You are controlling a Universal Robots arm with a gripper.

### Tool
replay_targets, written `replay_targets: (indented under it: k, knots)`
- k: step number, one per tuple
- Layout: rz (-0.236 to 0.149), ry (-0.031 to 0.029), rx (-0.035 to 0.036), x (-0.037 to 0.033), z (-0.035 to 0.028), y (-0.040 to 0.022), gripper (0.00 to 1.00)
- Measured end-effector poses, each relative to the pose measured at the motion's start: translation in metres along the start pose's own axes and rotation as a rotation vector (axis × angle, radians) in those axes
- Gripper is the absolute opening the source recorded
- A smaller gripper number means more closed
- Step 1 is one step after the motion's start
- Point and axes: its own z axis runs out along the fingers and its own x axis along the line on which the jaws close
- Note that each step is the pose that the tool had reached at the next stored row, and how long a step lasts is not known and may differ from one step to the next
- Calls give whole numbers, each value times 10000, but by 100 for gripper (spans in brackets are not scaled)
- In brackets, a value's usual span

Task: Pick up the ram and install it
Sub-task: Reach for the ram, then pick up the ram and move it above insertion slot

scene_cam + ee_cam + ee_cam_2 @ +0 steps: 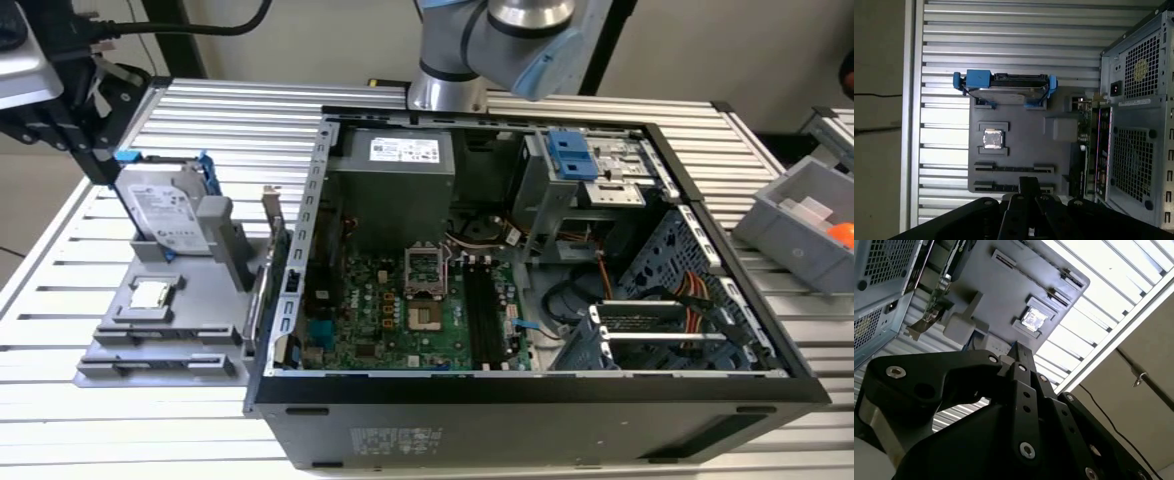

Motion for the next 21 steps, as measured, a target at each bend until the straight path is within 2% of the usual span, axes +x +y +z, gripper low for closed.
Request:
replay_targets:
  k: [14, 21]
  knots:
    - [-1, -1, 0, 4, -9, -208, 0]
    - [0, -1, 0, 23, -11, -266, 0]
